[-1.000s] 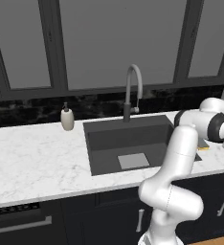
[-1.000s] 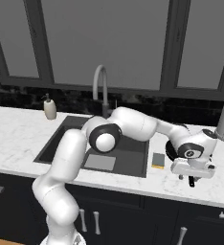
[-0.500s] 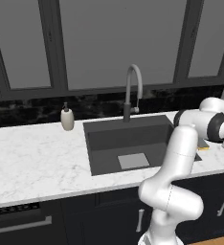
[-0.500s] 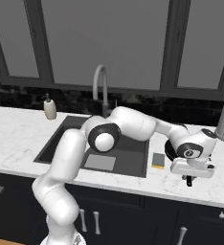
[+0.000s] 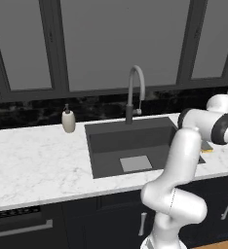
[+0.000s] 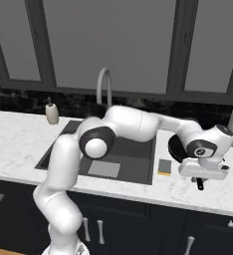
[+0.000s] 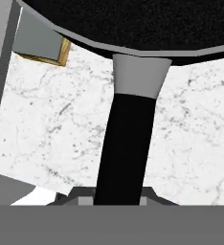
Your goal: Pick the pan and sponge and place them into the sink. Then turn on the water.
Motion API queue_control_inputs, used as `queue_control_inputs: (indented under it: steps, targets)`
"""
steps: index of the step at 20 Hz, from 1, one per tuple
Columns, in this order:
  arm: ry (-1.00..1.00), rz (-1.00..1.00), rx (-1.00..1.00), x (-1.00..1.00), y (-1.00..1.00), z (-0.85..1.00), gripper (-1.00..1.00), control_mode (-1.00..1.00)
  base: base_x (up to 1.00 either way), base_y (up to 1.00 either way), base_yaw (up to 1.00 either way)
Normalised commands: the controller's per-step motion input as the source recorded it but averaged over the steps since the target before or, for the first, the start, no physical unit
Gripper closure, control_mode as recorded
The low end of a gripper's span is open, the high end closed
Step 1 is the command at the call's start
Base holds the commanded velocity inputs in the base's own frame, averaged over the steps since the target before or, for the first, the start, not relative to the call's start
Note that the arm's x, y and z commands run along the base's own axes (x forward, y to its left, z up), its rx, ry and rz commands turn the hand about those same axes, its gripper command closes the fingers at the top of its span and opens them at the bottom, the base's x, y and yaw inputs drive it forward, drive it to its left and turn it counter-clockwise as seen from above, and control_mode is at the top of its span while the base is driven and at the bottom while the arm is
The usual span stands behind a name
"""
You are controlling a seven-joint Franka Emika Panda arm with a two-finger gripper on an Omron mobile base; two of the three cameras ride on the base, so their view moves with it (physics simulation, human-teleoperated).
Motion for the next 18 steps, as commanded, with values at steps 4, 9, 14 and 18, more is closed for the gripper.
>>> queue_control_inputs:
  steps: [4,9,14,18]
  targets:
    - [0.00,0.24,-0.08,-0.47,0.89,0.21,1.00,-1.00,0.00,0.00,0.00]
    - [0.00,0.28,-0.13,-0.38,0.84,0.22,1.00,-1.00,0.00,0.00,0.00]
    - [0.00,0.29,-0.13,-0.21,0.53,0.37,1.00,-1.00,0.00,0.00,0.00]
    - [0.00,0.39,-0.14,-0.06,0.44,0.19,1.00,-1.00,0.00,0.00,0.00]
